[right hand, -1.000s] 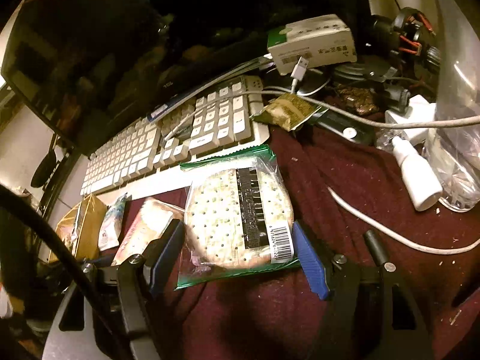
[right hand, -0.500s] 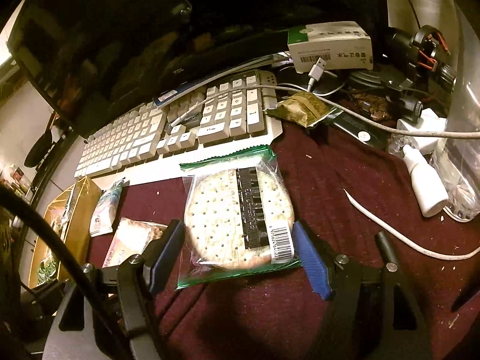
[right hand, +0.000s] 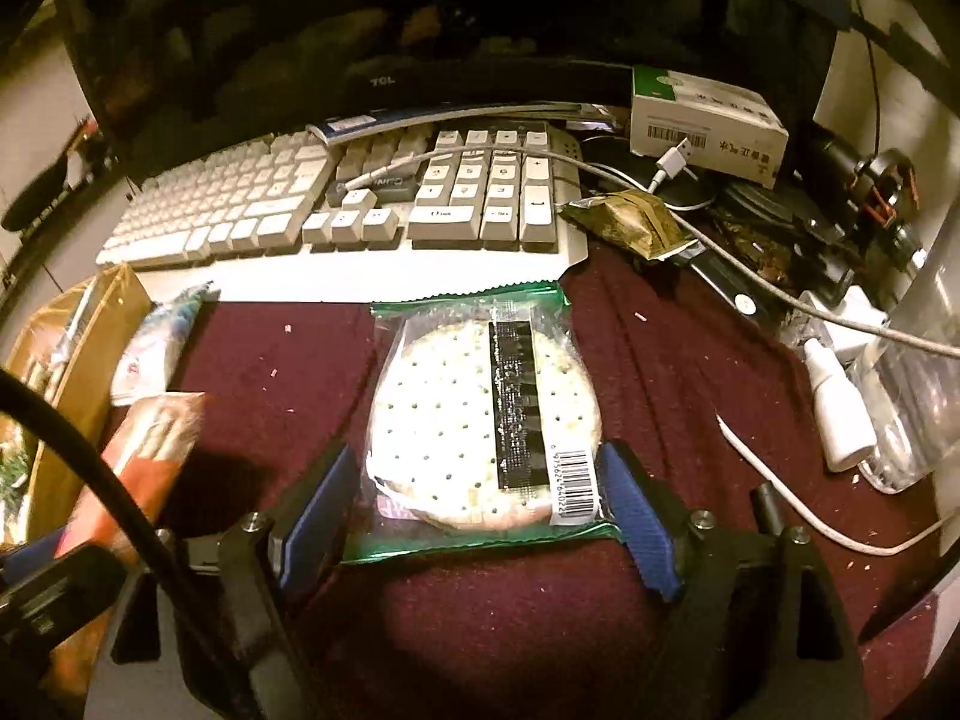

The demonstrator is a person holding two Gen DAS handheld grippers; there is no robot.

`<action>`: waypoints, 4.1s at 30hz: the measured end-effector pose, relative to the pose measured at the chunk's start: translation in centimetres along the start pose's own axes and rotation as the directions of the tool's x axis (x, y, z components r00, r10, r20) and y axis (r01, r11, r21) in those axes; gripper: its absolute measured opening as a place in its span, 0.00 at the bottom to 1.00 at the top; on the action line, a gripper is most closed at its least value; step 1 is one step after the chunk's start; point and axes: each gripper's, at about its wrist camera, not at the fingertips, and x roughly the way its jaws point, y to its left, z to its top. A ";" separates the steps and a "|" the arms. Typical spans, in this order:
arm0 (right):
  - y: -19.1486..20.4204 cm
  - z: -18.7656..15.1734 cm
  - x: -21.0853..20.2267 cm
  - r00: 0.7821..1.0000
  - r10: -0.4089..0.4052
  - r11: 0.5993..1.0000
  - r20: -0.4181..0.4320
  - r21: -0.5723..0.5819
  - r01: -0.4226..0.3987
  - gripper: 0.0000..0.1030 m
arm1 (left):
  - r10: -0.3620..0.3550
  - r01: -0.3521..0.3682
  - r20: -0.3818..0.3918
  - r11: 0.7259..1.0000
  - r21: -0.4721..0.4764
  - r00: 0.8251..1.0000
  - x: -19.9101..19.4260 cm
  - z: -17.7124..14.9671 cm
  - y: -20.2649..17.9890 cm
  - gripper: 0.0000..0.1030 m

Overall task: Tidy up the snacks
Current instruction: 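Carry both cracker packs over the tray and open both tools, then grasp the white Dole sachet on the mat with the right tool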

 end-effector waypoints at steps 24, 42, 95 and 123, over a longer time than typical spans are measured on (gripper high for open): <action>5.0 0.8 -4.3 0.906 0.419 0.905 0.055 -0.107 -0.412 0.70 | -0.042 0.083 0.263 0.986 -0.148 0.964 -13.0 -1.3 5.8 0.55; 24.8 6.8 -1.5 0.876 0.462 0.801 -0.136 -0.360 -0.478 0.70 | 0.186 -0.089 0.247 0.929 -0.359 0.951 -11.4 5.6 20.3 0.55; 10.8 5.8 3.7 0.861 0.460 0.880 -0.219 -0.017 -0.475 0.36 | 0.115 -0.076 0.199 0.978 -0.194 0.973 -10.1 -1.8 11.0 0.81; -3.5 2.2 -0.6 0.882 0.459 0.887 -0.109 0.114 -0.447 0.34 | -0.052 0.052 -0.005 0.994 0.101 0.999 -2.1 -1.1 -0.5 0.81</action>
